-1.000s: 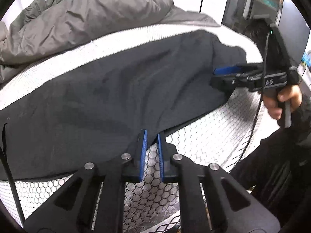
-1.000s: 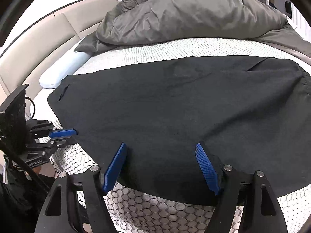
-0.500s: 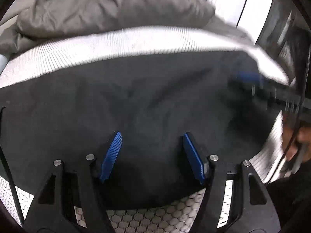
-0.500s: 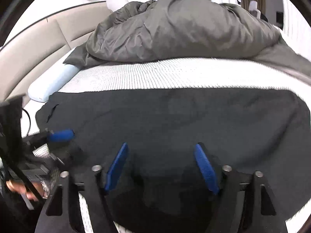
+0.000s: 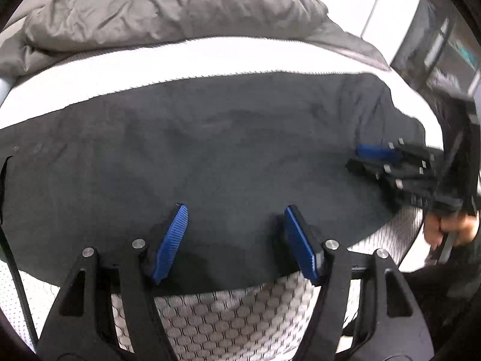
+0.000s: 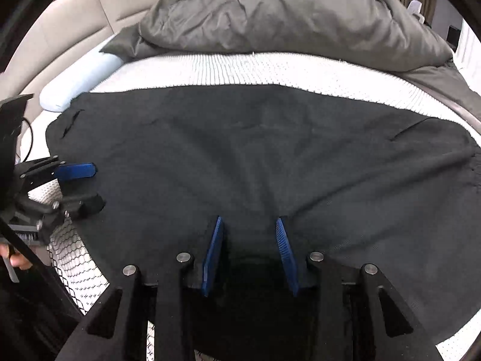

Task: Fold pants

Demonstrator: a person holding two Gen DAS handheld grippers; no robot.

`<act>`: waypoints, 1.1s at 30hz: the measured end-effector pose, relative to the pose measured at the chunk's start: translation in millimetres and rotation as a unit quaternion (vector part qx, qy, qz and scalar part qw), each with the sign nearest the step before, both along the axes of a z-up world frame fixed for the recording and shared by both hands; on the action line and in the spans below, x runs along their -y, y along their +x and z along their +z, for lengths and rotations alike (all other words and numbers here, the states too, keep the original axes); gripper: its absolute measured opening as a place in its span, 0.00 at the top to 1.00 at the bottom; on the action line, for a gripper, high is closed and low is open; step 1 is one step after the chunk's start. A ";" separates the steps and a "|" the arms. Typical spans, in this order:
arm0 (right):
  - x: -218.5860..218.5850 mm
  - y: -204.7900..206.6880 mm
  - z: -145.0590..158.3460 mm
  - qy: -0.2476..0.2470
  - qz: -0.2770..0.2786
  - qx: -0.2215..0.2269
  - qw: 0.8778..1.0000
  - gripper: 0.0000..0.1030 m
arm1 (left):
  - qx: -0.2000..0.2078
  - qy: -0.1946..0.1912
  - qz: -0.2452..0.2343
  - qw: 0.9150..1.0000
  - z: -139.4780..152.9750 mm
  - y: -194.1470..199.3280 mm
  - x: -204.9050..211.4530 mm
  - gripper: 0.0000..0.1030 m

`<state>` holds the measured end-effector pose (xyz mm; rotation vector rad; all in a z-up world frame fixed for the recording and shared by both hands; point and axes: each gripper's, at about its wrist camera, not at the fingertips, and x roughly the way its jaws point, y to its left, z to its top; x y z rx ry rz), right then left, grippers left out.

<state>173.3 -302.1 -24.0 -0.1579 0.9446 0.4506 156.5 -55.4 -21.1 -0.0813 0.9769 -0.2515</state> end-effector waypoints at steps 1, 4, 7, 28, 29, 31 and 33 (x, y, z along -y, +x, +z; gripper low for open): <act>1.3 -0.5 2.2 0.009 0.000 0.002 1.000 0.61 | 0.002 0.000 0.007 1.000 2.0 4.7 -0.5 0.36; 6.9 -0.3 9.7 0.036 -0.016 0.016 0.999 0.47 | 0.002 0.001 0.037 0.999 5.9 29.8 -2.4 0.36; 15.0 1.4 15.3 0.046 -0.036 0.027 0.998 0.42 | -0.006 -0.005 0.064 0.998 6.7 61.8 0.9 0.36; 93.2 2.8 9.0 0.060 -0.111 0.011 0.992 0.39 | -0.046 0.035 0.208 0.976 -8.3 155.1 11.5 0.32; 101.9 1.6 12.9 0.061 -0.122 0.019 0.990 0.38 | -0.042 0.029 0.197 0.979 -3.6 148.4 16.0 0.32; 121.0 0.8 19.2 0.072 -0.147 0.033 0.986 0.35 | -0.034 0.006 0.174 0.984 4.3 126.1 29.0 0.32; 139.7 0.0 25.4 0.092 -0.171 0.046 0.980 0.34 | -0.033 -0.014 0.132 0.991 5.1 102.4 49.8 0.32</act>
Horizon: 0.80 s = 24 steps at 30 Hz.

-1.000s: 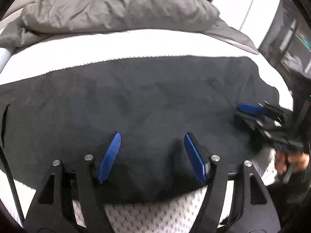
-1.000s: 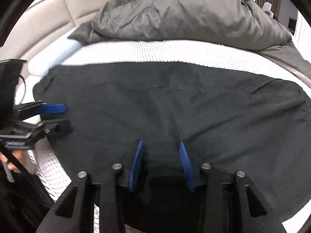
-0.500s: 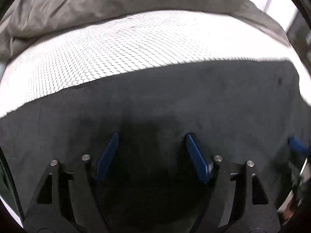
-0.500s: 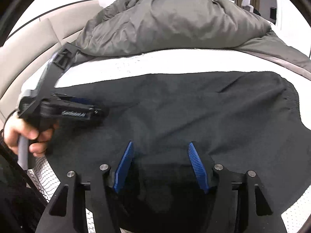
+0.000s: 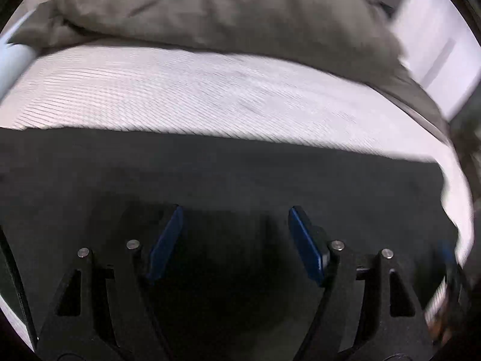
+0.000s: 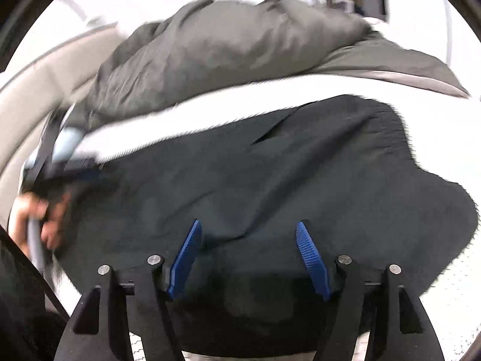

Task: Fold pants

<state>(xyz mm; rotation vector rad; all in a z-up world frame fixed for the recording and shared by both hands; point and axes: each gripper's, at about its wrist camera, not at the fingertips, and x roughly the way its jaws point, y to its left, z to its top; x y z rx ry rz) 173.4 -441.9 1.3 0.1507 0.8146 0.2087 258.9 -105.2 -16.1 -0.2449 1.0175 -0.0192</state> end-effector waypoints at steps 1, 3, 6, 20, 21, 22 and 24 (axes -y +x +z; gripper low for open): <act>10.3 -0.8 3.4 0.011 -0.009 0.012 1.000 0.34 | -0.001 -0.003 -0.022 1.000 -1.6 -8.5 10.8 0.32; 21.6 0.8 4.4 0.000 -0.017 0.013 1.000 0.34 | -0.010 0.020 -0.073 0.997 -7.9 -21.6 40.2 0.31; 43.7 -1.0 -12.3 -0.032 -0.013 -0.039 0.999 0.35 | -0.018 0.102 -0.133 0.986 -25.2 -31.8 71.8 0.26; 159.4 -65.6 -14.0 0.172 -0.175 0.008 0.969 0.35 | -0.012 0.021 -0.148 0.989 0.2 -75.5 59.3 0.23; 162.4 -55.8 -19.2 0.190 -0.183 0.002 0.965 0.35 | -0.008 0.013 -0.159 0.987 2.7 -81.0 58.8 0.23; 164.5 -48.6 -23.9 0.203 -0.191 -0.006 0.960 0.38 | -0.005 0.010 -0.168 0.986 1.0 -89.8 53.8 0.23; 168.4 -29.2 -37.4 0.230 -0.220 -0.026 0.948 0.58 | -0.011 0.023 -0.185 0.982 -6.0 -99.3 58.2 0.22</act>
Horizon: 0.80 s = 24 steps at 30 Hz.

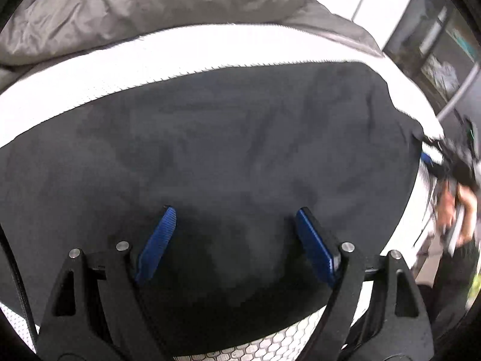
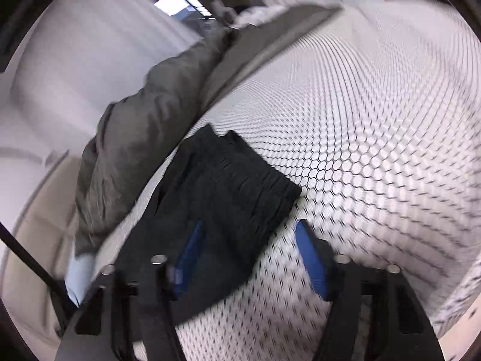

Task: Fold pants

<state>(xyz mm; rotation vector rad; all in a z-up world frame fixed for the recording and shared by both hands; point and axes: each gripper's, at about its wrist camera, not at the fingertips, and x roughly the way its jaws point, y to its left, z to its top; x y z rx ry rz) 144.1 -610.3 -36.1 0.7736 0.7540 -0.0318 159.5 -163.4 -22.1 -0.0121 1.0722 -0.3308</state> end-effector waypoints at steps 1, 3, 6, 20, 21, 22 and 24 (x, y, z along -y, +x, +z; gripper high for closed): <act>0.6 9.9 -2.7 0.005 -0.007 -0.007 1.000 0.61 | -0.002 0.006 -0.001 1.000 -5.2 -1.7 -0.2 0.22; -7.9 17.3 3.3 -0.013 -0.007 0.000 1.000 0.76 | 0.007 0.013 -0.008 1.000 -10.3 -12.2 3.3 0.21; -17.9 4.2 28.7 -0.037 -0.007 0.035 0.999 0.86 | 0.009 0.011 -0.011 1.000 -8.8 -16.3 -1.5 0.21; -12.0 -40.9 33.4 -0.108 -0.075 -0.001 0.991 0.55 | 0.011 0.005 -0.006 1.000 -13.9 -7.4 -27.3 0.21; -11.7 -41.9 40.2 -0.119 -0.068 0.005 0.991 0.54 | 0.011 0.004 -0.006 1.000 -13.1 -10.0 -28.7 0.21; -12.9 -38.6 48.2 -0.130 -0.056 0.009 0.990 0.52 | 0.011 0.004 -0.007 1.000 -12.3 -12.4 -29.7 0.21; -20.6 -21.8 62.5 -0.160 -0.021 0.009 0.987 0.40 | 0.011 0.004 -0.009 1.000 -12.4 -13.4 -31.5 0.21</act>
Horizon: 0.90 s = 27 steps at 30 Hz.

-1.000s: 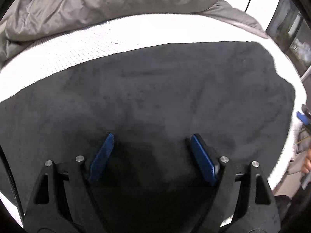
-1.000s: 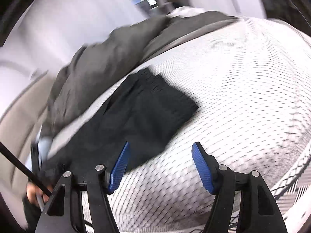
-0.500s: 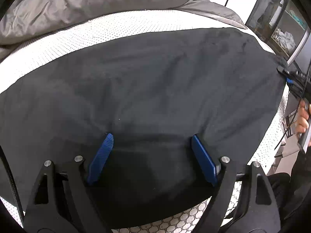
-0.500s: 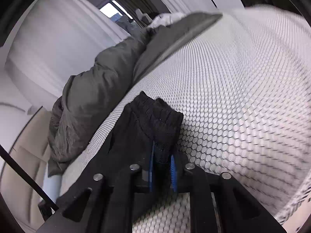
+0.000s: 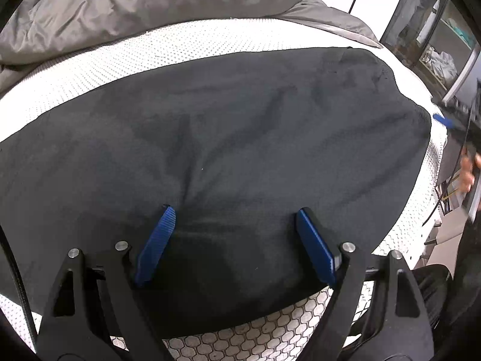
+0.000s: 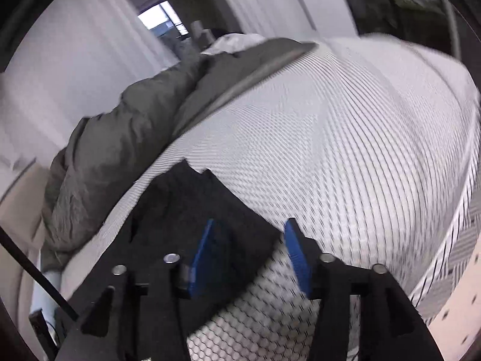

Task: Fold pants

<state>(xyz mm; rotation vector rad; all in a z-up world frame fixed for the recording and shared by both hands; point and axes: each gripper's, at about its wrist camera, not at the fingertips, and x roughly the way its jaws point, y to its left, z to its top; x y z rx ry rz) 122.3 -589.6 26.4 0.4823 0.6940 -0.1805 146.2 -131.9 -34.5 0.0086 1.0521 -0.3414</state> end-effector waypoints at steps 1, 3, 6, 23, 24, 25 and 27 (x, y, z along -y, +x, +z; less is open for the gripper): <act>-5.6 13.2 8.3 -0.017 0.026 -0.010 0.999 0.35 | 0.000 0.001 -0.002 1.000 -0.7 1.5 -1.1 0.21; -14.6 43.5 20.6 -0.048 0.078 -0.021 0.996 0.29 | 0.000 0.004 -0.006 1.000 -4.8 10.5 -4.4 0.21; -24.0 92.3 23.2 -0.056 0.139 -0.043 0.988 0.28 | -0.002 0.005 -0.006 1.000 -6.8 16.2 -4.5 0.21; -19.3 175.2 5.5 -0.104 0.201 -0.047 0.973 0.95 | 0.004 0.014 -0.017 1.000 -11.4 20.0 1.1 0.18; -20.6 181.5 3.7 -0.110 0.192 -0.050 0.974 0.95 | 0.004 0.014 -0.017 1.000 -11.4 20.1 1.0 0.18; -19.8 186.2 0.9 -0.115 0.182 -0.054 0.975 0.96 | 0.004 0.015 -0.017 1.000 -11.6 20.0 1.3 0.18; -12.2 197.4 -6.4 -0.145 0.141 -0.078 0.976 1.00 | 0.004 0.017 -0.018 1.000 -12.1 20.1 1.7 0.17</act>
